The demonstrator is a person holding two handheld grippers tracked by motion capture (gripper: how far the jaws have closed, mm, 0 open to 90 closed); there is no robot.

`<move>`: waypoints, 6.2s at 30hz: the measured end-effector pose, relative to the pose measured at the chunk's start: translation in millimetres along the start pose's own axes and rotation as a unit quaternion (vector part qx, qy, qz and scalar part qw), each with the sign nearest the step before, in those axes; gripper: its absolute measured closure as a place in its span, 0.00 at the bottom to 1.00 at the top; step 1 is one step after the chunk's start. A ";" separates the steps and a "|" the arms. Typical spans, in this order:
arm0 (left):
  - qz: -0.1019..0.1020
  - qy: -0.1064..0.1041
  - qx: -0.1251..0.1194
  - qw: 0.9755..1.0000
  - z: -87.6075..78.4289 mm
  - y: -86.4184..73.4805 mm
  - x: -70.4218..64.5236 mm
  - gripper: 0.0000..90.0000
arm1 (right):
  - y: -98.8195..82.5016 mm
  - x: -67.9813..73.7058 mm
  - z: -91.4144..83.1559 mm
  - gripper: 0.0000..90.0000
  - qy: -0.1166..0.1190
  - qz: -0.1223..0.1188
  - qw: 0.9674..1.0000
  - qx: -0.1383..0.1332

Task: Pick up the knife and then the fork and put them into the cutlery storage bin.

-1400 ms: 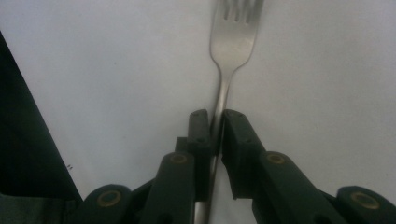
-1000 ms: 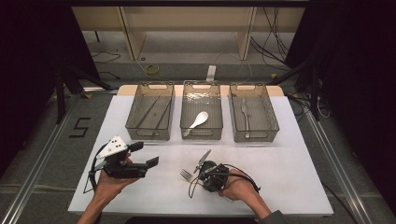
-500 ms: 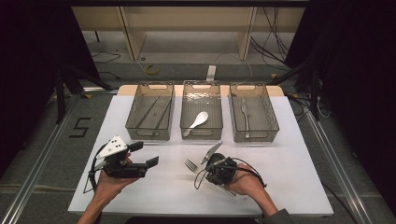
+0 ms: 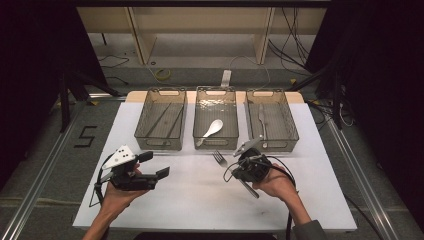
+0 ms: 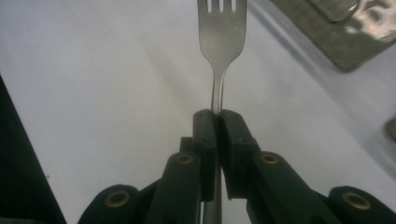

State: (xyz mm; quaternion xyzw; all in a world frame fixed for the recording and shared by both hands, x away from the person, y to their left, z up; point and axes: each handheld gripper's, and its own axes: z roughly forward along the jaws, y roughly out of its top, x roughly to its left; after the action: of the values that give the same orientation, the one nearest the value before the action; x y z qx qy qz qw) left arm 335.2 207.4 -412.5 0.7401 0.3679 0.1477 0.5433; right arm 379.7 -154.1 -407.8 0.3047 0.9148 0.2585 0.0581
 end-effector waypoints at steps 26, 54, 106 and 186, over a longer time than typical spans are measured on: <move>-0.007 0.000 -0.007 1.000 -1.7 0.2 1.8 0.15 | 18.0 -64.6 -50.3 0.96 -0.043 0.085 0.988 -0.125; -0.007 0.001 -0.009 1.000 -1.8 0.4 1.6 0.15 | 44.4 -117.3 -67.9 0.96 -0.101 0.133 0.974 -0.149; -0.007 -0.002 -0.012 1.000 -2.3 0.4 1.3 0.15 | 30.8 -171.4 -33.2 0.96 -0.138 0.237 0.952 -0.137; -0.010 -0.004 -0.012 1.000 -2.1 0.4 1.3 0.15 | 11.1 -88.5 -45.6 0.41 -0.080 0.166 0.958 -0.220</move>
State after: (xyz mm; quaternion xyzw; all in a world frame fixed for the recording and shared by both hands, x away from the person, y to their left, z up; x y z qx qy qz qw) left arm 334.9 209.7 -411.6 0.7299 0.3717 0.1439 0.5553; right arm 445.0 -218.5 -367.4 0.4513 0.7643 0.4345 0.1529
